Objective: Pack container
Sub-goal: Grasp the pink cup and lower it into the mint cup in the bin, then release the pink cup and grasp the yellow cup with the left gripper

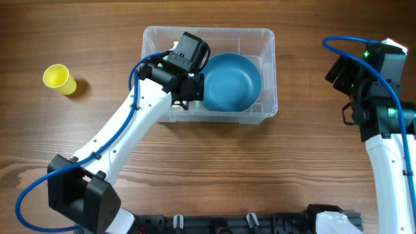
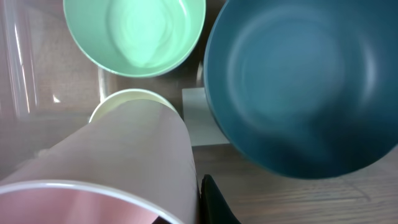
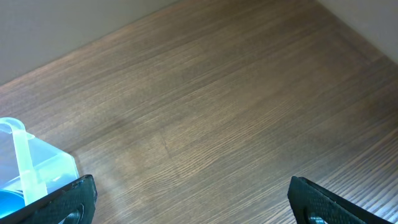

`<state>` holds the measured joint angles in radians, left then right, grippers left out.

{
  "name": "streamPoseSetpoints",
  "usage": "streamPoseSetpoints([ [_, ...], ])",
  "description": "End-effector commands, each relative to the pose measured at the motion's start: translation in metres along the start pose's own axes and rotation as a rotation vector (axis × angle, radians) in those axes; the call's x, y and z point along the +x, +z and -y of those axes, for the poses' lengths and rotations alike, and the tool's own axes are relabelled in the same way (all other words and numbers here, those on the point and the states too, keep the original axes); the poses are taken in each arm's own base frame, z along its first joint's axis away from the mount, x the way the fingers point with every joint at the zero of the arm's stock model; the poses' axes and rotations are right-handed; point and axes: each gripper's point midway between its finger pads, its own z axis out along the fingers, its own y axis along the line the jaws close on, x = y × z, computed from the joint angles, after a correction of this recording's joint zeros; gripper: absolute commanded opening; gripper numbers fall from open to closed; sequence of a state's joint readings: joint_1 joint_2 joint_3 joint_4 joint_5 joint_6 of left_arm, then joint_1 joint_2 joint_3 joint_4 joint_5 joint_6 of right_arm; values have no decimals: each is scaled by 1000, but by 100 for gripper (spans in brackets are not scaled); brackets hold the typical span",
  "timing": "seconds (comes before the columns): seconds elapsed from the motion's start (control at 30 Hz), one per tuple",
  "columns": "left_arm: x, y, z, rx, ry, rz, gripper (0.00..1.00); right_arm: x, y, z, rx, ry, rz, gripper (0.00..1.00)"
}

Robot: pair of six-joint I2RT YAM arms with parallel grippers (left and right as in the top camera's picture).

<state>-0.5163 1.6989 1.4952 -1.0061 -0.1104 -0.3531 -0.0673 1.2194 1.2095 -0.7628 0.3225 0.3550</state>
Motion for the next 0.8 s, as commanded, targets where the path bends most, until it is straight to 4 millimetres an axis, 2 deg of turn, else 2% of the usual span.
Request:
streamPoseSetpoints([
  [0.0,2,1,-3,-21,-2,-11,6,-4,-1,2,12,16,12,100],
  [0.03,2,1,-4,-28,-2,-10,8,-4,-1,2,12,16,12,100],
  [0.07,2,1,-6,-38,-1,-8,18,-4,-1,2,12,16,12,100],
  [0.1,1,1,-7,-47,-1,-4,42,-4,-1,2,12,16,12,100],
  [0.13,1,1,-8,-48,-1,-2,48,-4,-1,2,12,16,12,100],
  [0.27,-6,0,-13,-48,-25,19,50,-4,-1,2,12,16,12,100],
  [0.37,-20,-13,-35,-98,-78,77,50,-4,-1,2,12,16,12,100],
  [0.4,-30,-23,-51,-133,-110,120,51,-4,-1,2,12,16,12,100],
  [0.47,-46,-45,-80,-185,-176,198,63,-4,-1,2,12,16,12,100],
  [0.53,-61,-76,-125,-249,-279,293,73,-4,-1,2,12,16,12,100],
  [0.57,-63,-85,-140,-263,-315,319,76,-4,-1,2,12,16,12,100],
  [0.67,-64,-108,-196,-327,-411,372,75,-4,-1,2,12,16,12,100],
  [0.77,-64,-114,-246,-401,-459,386,78,-4,-1,2,12,16,12,100],
])
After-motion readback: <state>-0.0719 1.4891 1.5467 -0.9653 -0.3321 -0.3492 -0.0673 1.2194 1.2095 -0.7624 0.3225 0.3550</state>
